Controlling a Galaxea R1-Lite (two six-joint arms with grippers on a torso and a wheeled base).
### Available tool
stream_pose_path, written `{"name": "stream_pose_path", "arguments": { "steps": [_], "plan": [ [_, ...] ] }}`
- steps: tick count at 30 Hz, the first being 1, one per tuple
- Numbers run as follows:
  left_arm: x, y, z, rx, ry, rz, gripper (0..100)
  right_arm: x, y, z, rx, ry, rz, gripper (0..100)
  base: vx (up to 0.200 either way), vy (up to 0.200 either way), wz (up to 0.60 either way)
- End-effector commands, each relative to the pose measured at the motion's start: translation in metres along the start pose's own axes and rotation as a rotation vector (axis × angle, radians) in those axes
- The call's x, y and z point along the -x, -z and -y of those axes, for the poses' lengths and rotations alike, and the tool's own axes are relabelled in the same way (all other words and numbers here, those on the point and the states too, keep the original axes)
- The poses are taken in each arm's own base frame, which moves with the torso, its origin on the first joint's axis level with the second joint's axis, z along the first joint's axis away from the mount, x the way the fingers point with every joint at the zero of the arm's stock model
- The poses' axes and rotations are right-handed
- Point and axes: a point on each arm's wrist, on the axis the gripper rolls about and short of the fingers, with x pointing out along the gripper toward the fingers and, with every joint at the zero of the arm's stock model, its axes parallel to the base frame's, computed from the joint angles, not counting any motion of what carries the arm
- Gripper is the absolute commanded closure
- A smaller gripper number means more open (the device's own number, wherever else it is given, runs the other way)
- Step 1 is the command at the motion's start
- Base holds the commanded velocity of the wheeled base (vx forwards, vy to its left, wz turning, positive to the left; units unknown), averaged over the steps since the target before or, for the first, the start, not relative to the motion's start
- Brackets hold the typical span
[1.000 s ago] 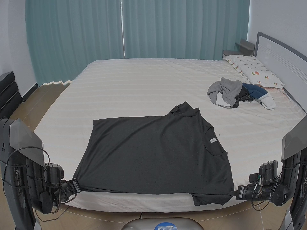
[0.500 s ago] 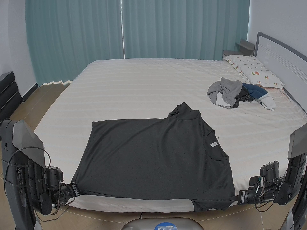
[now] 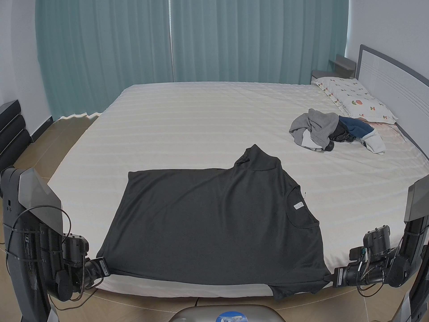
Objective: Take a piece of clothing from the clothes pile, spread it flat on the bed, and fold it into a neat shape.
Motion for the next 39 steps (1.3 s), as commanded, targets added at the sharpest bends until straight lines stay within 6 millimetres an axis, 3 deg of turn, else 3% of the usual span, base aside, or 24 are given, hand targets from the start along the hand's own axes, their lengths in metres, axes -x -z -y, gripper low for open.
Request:
{"name": "stream_pose_path", "arguments": {
  "steps": [1, 18, 22, 31, 39],
  "plan": [
    [0.003, 0.004, -0.002, -0.016, -0.022, -0.034, 100, 0.002, 0.004, 0.001, -0.002, 0.016, -0.014, 100, 0.0, 0.0, 0.0],
    [0.018, 0.001, -0.003, -0.039, -0.031, -0.073, 100, 0.015, 0.007, -0.007, 0.032, 0.013, -0.039, 100, 0.0, 0.0, 0.0],
    [0.02, -0.004, -0.001, -0.025, -0.009, -0.046, 100, 0.016, 0.0, -0.009, 0.028, -0.004, 0.022, 100, 0.0, 0.0, 0.0],
    [0.025, -0.049, 0.015, 0.149, 0.153, 0.23, 100, 0.011, -0.038, -0.02, 0.024, -0.078, 0.255, 100, 0.0, 0.0, 0.0],
    [0.02, -0.06, 0.023, 0.208, 0.194, 0.276, 100, 0.011, -0.068, -0.03, 0.045, -0.103, 0.4, 100, 0.0, 0.0, 0.0]
  ]
}}
